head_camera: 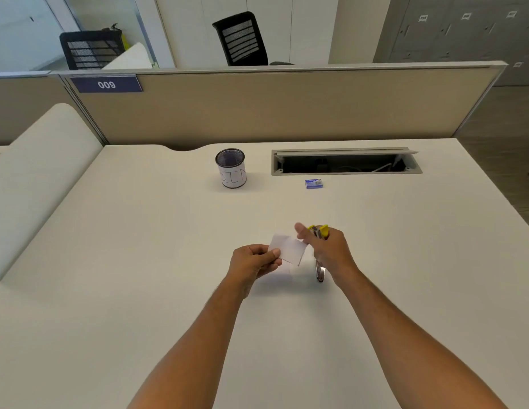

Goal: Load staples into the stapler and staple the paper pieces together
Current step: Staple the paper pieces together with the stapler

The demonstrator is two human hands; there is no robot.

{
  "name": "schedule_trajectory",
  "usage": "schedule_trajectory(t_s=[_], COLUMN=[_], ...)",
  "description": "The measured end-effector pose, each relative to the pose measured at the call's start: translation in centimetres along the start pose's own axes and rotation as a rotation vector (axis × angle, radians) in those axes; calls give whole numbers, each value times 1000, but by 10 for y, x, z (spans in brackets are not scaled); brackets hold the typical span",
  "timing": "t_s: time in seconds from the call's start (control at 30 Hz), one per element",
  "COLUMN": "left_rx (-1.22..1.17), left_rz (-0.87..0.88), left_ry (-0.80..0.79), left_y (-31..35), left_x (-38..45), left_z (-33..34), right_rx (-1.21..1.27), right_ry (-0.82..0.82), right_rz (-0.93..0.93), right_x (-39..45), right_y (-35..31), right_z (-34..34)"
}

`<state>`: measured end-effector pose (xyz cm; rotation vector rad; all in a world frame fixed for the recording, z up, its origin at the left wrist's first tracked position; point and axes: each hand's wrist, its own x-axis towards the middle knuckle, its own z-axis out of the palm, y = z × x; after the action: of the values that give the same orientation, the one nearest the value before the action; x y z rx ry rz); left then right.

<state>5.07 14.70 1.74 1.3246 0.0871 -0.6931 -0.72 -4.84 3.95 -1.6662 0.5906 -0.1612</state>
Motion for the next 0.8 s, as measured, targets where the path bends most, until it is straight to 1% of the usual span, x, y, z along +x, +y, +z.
schedule_trajectory(t_s=[0.07,0.13,0.27,0.33,0.4,0.47,0.57,0.67,0.8], left_rx=[-118,-209,-288,-302,-311,-313,-227,-128,-118], left_rz=[0,-4,-5,8,25,41,72,85,72], left_ry=[63,100,131,133,139,170,231,256,255], left_y=[-1,0,3,5,7,7,7,7,9], left_x=[1,2,1,1,0,0,0,-2,-5], left_z=[0,0,3,3,4,4,6,9,14], right_rx=[121,205,329,317,234,143,56,65,114], right_ry=[-12,-60,-135,-148,-166,-216,-315,-356,-366], right_rz=[113,195,249,221,163,116,41,-12,-57], right_x=[-1,-1,-2,-4,-6,-9,-15,-20,-24], right_y=[-3,-4,1,3,3,5,10,17,22], right_z=[-1,-2,3,7,9,11,15,23,32])
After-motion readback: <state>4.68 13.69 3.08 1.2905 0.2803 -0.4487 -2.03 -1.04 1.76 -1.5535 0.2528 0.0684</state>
